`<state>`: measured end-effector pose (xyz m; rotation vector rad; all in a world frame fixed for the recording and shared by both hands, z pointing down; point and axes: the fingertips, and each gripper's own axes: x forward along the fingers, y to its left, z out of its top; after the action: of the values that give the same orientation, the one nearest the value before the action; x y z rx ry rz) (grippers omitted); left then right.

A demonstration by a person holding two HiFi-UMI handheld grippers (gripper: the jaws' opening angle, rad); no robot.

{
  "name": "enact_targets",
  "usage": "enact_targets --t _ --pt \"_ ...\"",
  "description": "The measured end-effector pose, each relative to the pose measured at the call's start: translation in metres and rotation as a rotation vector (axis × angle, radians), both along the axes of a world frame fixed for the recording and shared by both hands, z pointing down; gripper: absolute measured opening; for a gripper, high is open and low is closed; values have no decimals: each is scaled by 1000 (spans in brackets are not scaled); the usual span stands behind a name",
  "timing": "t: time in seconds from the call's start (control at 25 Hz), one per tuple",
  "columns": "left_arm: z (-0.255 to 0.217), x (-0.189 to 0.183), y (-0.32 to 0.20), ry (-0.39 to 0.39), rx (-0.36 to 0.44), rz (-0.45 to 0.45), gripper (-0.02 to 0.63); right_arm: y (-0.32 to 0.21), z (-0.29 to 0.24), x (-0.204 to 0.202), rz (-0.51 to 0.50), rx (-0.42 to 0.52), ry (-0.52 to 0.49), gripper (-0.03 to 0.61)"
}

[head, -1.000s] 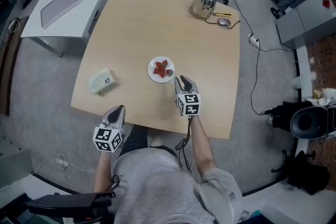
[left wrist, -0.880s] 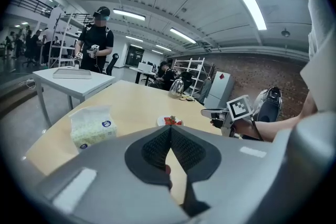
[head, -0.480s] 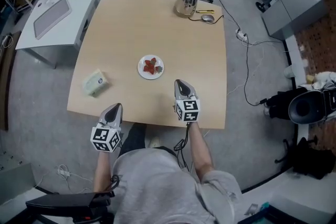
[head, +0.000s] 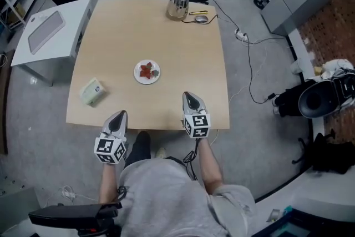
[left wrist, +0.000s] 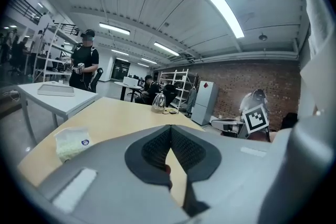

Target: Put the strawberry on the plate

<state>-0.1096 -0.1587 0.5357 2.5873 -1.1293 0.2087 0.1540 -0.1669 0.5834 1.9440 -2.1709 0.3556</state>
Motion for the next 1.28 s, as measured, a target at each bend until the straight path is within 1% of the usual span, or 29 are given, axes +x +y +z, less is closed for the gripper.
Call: enact_targets --t 0.24,0.6,0.92,1.08,1.28 --pt "-18 10 19 15 49 30 20 32 -13 6 26 30 -4 7" --pt "-34 18 45 29 94 45 20 82 -32 4 45 81 -23 8" --pt "-39 23 63 13 124 67 20 125 -33 6 52 91 -23 7" --pt "-41 22 69 8 134 62 20 140 -35 4 51 100 -43 6" --pt "-46 19 74 -13 160 54 20 154 -40 -1 46 111 -32 8"
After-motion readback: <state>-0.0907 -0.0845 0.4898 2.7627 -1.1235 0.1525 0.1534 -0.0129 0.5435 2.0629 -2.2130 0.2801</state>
